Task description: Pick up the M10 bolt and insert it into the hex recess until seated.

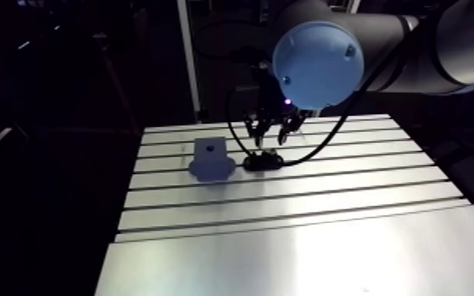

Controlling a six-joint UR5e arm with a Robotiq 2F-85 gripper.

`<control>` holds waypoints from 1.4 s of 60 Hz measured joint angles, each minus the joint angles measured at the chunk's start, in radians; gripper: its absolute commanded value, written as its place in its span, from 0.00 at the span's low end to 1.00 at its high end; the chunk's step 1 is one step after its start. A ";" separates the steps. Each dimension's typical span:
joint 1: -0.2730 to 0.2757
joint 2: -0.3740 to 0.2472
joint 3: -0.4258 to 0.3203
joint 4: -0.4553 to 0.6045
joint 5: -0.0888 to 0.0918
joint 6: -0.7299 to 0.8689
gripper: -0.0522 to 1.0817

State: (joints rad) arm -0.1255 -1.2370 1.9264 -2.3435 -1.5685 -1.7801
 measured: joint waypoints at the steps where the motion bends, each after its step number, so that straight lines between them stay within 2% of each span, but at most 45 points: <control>1: 0.000 0.000 0.000 0.000 0.000 0.000 0.42; 59: -0.007 0.004 0.011 -0.008 0.000 -0.002 0.42; 60: -0.007 0.004 0.011 -0.008 0.000 -0.002 0.45; 63: -0.008 0.004 0.014 -0.009 0.000 -0.001 0.46; 84: -0.009 0.011 0.013 -0.009 0.000 -0.001 0.48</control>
State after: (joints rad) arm -0.1344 -1.2265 1.9395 -2.3525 -1.5684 -1.7811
